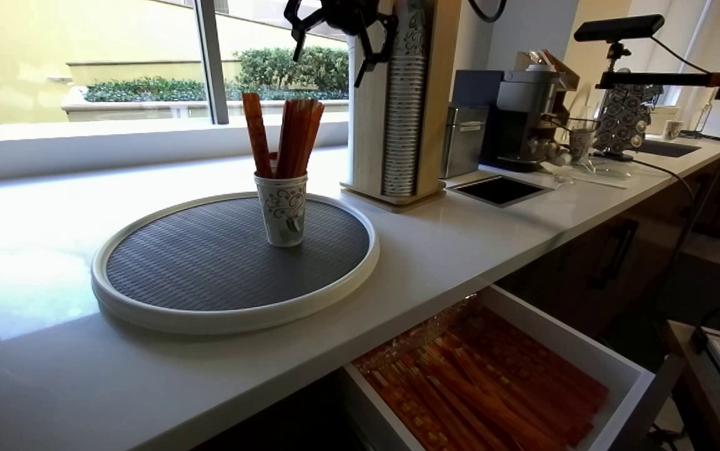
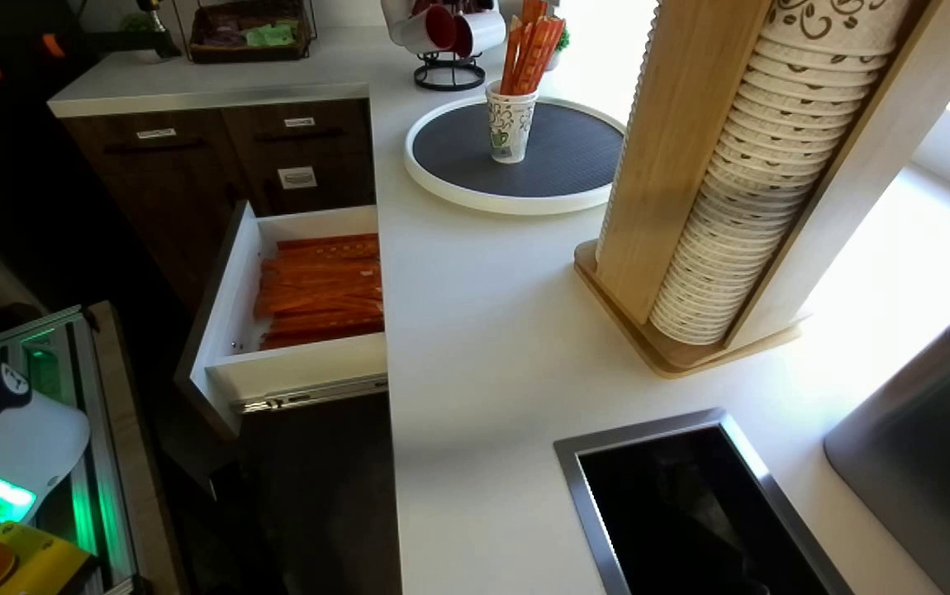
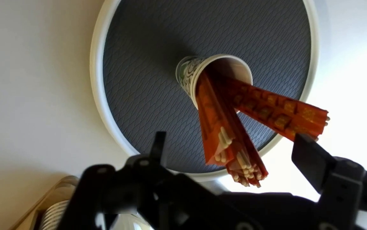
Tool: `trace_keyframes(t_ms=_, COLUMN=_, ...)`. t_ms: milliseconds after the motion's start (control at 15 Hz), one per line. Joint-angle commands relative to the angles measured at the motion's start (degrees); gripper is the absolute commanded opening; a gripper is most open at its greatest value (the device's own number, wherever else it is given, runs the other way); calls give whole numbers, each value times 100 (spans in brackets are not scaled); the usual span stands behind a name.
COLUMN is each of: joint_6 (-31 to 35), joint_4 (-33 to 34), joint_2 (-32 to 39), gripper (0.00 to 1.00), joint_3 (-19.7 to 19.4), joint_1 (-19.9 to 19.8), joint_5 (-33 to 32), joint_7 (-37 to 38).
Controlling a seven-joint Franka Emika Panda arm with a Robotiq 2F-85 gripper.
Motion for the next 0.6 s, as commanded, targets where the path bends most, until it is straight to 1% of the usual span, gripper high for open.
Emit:
trace_keyframes(t_ms=0, joint_6=-176, joint_4=281, joint_2=326, gripper=100, joint_3=-183, joint_1=41, joint_5=320, joint_7=448)
trace_keyframes(t_ms=200, joint_6=-52, joint_4=319, joint_2=484, gripper=100, joint_3=-227, joint_1=-59, joint_5=898, joint_7=779)
trace_keyframes(t_ms=400, joint_6=-35, joint_4=380, joint_2=631, gripper=100, joint_3=-210, joint_1=-153, joint_5=1527, joint_7=922)
trace_keyframes(t_ms=533, joint_6=-39, joint_4=429, joint_2=695, gripper=100, joint_3=-224, joint_1=-171, joint_5=1717, joint_7=1032)
